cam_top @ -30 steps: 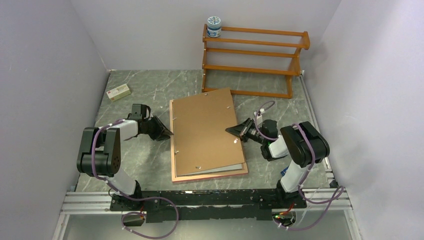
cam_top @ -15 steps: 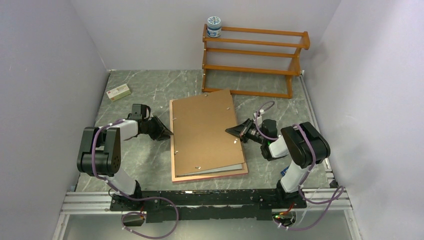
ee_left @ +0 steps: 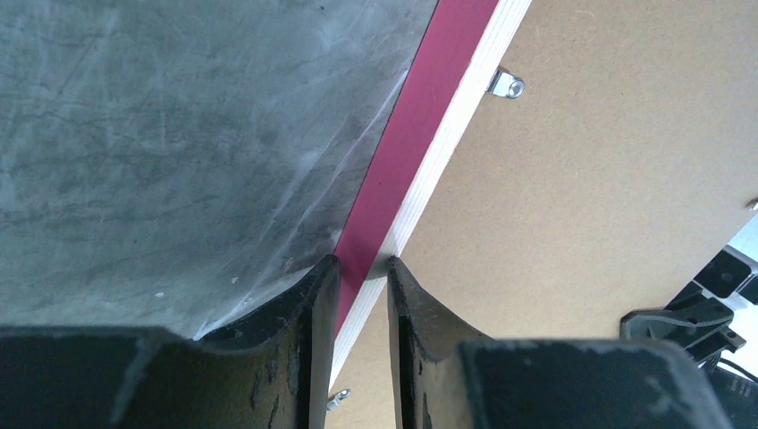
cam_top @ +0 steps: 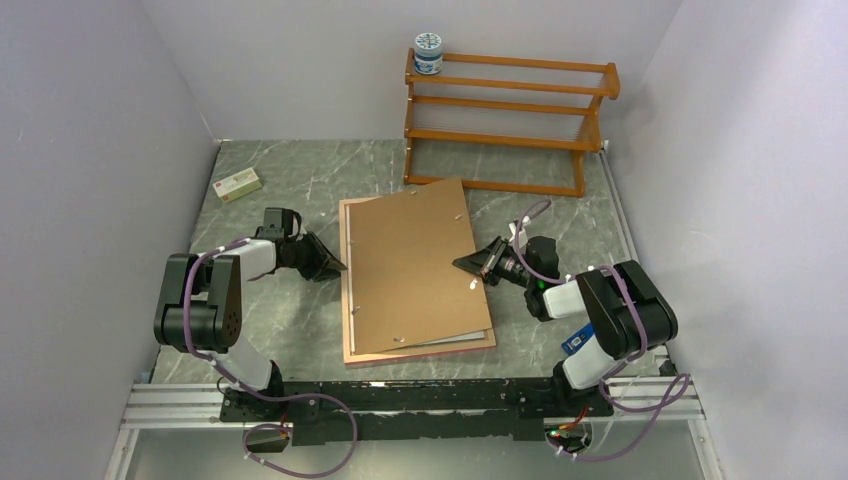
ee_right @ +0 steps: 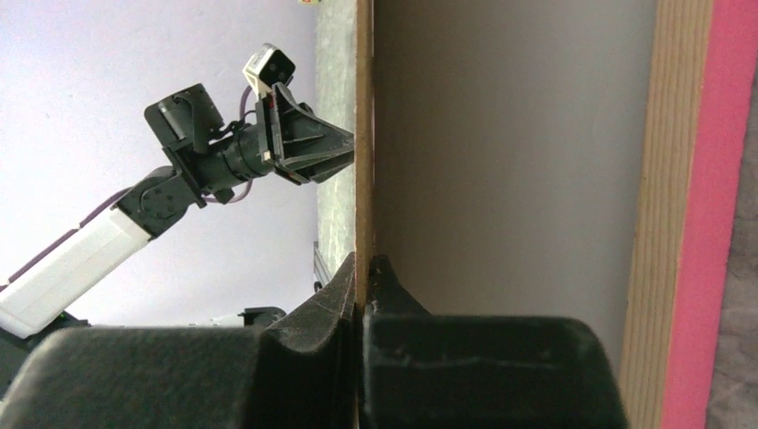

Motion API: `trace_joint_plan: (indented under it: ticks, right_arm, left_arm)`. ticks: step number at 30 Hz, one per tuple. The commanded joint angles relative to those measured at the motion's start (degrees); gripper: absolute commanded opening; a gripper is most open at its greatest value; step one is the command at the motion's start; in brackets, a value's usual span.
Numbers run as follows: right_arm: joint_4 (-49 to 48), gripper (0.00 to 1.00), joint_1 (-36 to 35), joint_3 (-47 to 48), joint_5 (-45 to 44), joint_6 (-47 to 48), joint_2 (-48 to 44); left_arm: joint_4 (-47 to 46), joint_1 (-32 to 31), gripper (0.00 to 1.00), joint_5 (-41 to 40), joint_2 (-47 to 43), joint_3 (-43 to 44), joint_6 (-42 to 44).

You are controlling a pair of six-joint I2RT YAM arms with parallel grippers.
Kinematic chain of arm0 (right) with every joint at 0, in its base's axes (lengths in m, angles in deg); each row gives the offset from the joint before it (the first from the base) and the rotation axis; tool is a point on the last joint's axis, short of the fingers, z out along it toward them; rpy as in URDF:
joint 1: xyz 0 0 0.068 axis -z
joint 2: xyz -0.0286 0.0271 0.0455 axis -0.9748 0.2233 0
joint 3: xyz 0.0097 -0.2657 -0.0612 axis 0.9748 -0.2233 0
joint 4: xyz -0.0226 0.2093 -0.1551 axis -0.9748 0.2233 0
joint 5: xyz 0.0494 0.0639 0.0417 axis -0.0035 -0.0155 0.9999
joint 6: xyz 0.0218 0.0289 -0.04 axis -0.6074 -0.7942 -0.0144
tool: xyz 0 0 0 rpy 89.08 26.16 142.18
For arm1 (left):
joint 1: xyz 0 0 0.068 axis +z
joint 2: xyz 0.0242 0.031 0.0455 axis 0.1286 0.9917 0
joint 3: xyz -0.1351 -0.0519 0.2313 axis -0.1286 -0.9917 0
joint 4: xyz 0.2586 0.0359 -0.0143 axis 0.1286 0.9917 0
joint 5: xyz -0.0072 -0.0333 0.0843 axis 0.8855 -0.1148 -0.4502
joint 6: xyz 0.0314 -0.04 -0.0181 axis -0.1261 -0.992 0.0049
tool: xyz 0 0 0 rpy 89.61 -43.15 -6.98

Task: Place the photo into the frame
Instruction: Place the photo frame item in the photo frame.

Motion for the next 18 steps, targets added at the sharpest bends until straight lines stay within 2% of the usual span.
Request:
trace_joint_plan:
  ticks: [1, 7, 9, 12, 14, 18]
  right_arm:
    - [-0.5, 0.0, -0.2, 0.0, 1.1, 2.5, -1.0]
    - [-4.1, 0.0, -0.3, 1.4, 2.8, 0.4, 3.7]
    - [-5.3, 0.05, -0.3, 1.7, 3.2, -0.1, 5.1]
    - [-5.6, 0.18, -0.3, 2.1, 3.7, -0.7, 6.2]
    - [-4.2, 0.31, -0.3, 2.4, 3.4, -0.4, 5.8]
    - [3.1, 0.54, -0.3, 3.7, 2.0, 2.8, 2.9]
  left_arm:
    - [1.4, 0.0, 0.31, -1.9, 0.5, 1.1, 1.4]
    - [1.3, 0.0, 0.31, -1.4, 0.8, 1.5, 1.5]
    - [1.5, 0.1, 0.31, -1.4, 0.7, 1.5, 1.6]
    - [1.7, 0.1, 0.31, -1.4, 0.6, 1.5, 1.7]
    - [1.9, 0.1, 0.31, -1.4, 0.4, 1.5, 1.8]
    - [2.3, 0.1, 0.31, -1.7, 0.2, 1.6, 1.8]
